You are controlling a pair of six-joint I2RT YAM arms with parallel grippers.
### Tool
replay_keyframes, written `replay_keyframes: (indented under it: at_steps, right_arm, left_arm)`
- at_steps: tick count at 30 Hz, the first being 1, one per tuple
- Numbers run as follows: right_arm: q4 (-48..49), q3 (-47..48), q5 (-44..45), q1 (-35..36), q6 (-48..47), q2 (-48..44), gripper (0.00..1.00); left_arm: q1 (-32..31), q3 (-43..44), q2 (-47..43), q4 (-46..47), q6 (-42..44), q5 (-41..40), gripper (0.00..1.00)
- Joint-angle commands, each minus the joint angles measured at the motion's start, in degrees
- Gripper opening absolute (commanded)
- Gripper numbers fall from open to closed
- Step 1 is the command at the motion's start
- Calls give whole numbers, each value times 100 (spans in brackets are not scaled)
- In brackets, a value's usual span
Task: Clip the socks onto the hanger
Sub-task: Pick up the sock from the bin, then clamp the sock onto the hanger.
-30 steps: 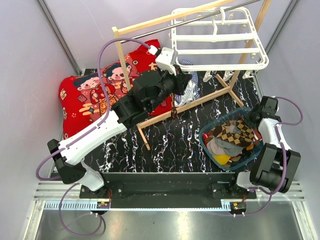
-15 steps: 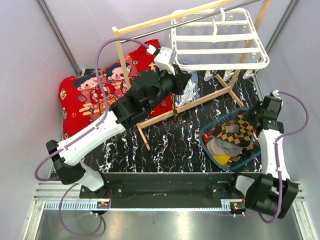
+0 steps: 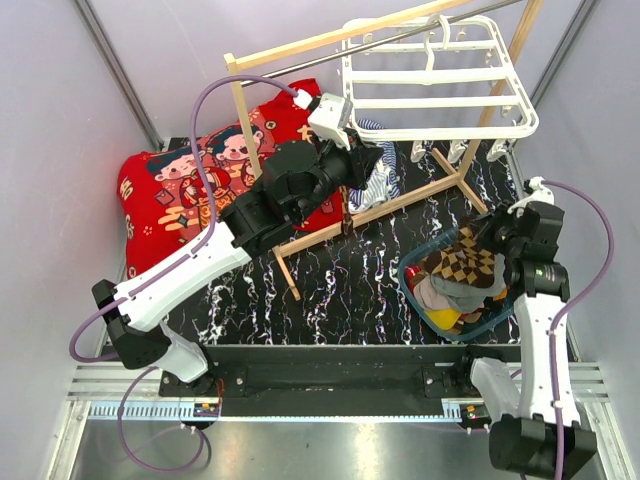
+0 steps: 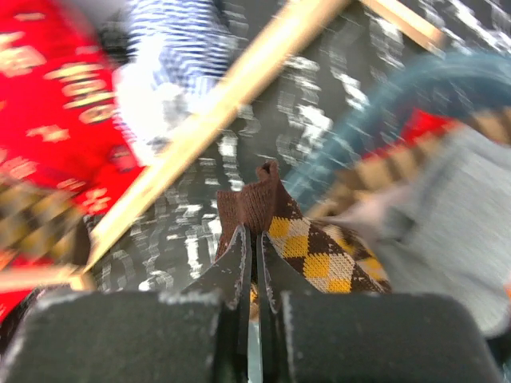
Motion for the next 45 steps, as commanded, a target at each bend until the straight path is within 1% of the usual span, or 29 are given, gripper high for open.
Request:
replay_keyframes:
  at_steps: [1, 6, 7, 10, 13, 19, 21, 30, 37, 45]
  right_arm:
    - [730, 237, -1440, 215, -399, -453, 0]
    - [1943, 0, -2497, 478, -268, -735, 1]
    - [2328, -70, -2856, 496, -119, -744, 1]
    - [3014, -158, -3419, 558, 276, -691, 0]
    - [3884, -211, -3798, 610, 725, -612, 0]
    - [4896, -124, -4159, 742, 1332, -323, 0]
    - [5073, -71, -4239, 821, 1481, -209, 0]
    - [5504, 131, -4099, 1375, 1526, 126, 0]
    - [5732, 228, -3897, 1568, 1569, 275, 0]
    - [5996, 395, -3861, 1692, 1701, 460, 0]
  left_arm:
    - [-7, 174, -233, 181, -36, 178, 14]
    - [-7, 191, -215, 242, -212, 292, 14]
    - [-7, 191, -215, 268, -247, 327, 14]
    - [-7, 235, -198, 321, -361, 458, 14]
    - [-7, 235, -198, 383, -458, 564, 14]
    - [-7, 174, -215, 541, -634, 705, 14]
    - [-7, 183, -206, 559, -669, 723, 14]
    - [-7, 200, -162, 568, -792, 810, 14]
    - [-7, 183, -127, 550, -845, 881, 14]
    - [-7, 191, -101, 515, -863, 916, 15]
